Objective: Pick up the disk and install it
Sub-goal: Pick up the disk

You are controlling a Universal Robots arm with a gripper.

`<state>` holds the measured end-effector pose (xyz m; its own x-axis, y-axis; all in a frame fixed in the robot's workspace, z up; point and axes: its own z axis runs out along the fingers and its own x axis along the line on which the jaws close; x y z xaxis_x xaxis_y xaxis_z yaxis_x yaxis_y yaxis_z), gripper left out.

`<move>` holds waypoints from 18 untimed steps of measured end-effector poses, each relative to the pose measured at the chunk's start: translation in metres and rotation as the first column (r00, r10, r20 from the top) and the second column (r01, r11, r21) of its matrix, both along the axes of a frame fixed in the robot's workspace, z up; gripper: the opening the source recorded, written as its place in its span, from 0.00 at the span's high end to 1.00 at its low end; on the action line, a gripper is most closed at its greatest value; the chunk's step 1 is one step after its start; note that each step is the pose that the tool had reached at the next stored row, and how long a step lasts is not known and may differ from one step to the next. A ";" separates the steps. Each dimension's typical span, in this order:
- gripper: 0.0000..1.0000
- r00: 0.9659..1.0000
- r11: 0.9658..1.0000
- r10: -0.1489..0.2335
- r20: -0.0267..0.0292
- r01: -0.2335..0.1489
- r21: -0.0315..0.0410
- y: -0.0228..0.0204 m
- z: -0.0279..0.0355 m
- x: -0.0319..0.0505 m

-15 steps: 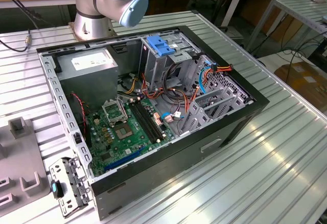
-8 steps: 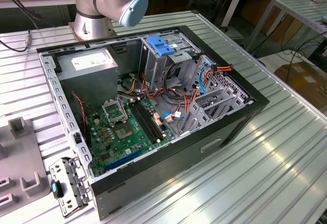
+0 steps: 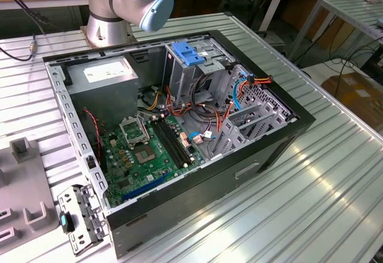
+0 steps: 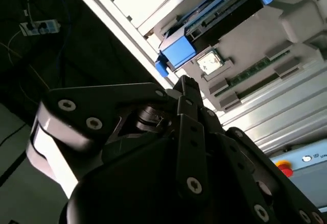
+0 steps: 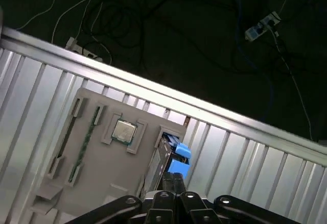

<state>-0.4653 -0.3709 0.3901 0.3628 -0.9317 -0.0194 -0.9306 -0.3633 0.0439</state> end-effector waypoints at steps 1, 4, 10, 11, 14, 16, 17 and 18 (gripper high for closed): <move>0.89 1.000 1.000 0.019 0.000 -0.019 0.000 0.0000 -0.0001 0.0000; 0.89 0.997 0.997 0.071 0.000 -0.071 0.000 0.0000 -0.0004 0.0000; 0.89 0.994 0.994 0.109 0.009 -0.109 -0.001 0.0000 -0.0038 0.0001; 0.89 0.996 0.996 0.089 0.009 -0.089 -0.001 0.0001 -0.0049 0.0000; 0.89 1.000 1.000 0.005 0.009 -0.005 -0.001 0.0001 -0.0094 0.0000; 0.89 0.999 0.999 -0.053 0.009 0.053 -0.001 0.0000 -0.0129 0.0001; 0.89 0.996 0.996 -0.088 0.009 0.088 -0.001 0.0000 -0.0154 0.0001; 0.83 0.994 0.994 -0.106 0.009 0.106 -0.001 0.0000 -0.0166 0.0001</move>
